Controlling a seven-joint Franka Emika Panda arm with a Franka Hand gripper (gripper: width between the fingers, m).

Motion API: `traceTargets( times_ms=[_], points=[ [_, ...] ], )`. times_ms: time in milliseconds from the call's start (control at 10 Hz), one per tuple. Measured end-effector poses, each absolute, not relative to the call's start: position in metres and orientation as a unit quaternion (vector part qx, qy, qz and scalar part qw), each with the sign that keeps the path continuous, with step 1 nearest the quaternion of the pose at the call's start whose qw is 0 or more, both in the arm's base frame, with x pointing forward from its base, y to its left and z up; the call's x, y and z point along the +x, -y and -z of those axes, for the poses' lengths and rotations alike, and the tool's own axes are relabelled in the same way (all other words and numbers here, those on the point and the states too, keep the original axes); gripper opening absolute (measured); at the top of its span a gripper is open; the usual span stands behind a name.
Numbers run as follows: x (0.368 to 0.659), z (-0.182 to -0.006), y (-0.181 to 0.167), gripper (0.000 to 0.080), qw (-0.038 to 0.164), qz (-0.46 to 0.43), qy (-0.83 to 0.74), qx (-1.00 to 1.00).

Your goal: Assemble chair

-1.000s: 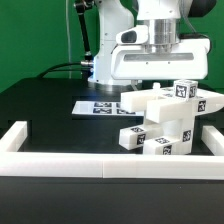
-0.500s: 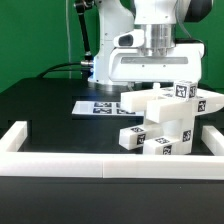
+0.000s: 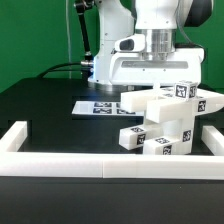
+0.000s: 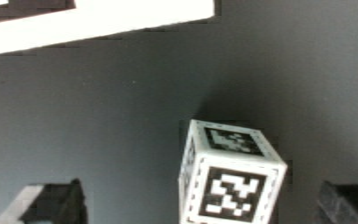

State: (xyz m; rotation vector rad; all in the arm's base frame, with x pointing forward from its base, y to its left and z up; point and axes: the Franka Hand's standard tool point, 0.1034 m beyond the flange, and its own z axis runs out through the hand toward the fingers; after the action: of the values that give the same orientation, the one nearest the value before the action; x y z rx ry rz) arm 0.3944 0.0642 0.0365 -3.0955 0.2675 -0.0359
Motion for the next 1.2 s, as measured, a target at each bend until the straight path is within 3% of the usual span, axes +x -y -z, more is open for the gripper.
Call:
traceTargets(
  times_ms=[200,800,1200],
  points=[
    [0.391,-0.03,-0.066,0.0649,0.015,0.005,-0.086,-0.996],
    [0.404,-0.034,-0.067,0.0649,0.019,0.014,-0.082,-0.996],
    [0.399,-0.032,-0.069,0.0649,0.018,0.006,-0.081,-0.996]
  ],
)
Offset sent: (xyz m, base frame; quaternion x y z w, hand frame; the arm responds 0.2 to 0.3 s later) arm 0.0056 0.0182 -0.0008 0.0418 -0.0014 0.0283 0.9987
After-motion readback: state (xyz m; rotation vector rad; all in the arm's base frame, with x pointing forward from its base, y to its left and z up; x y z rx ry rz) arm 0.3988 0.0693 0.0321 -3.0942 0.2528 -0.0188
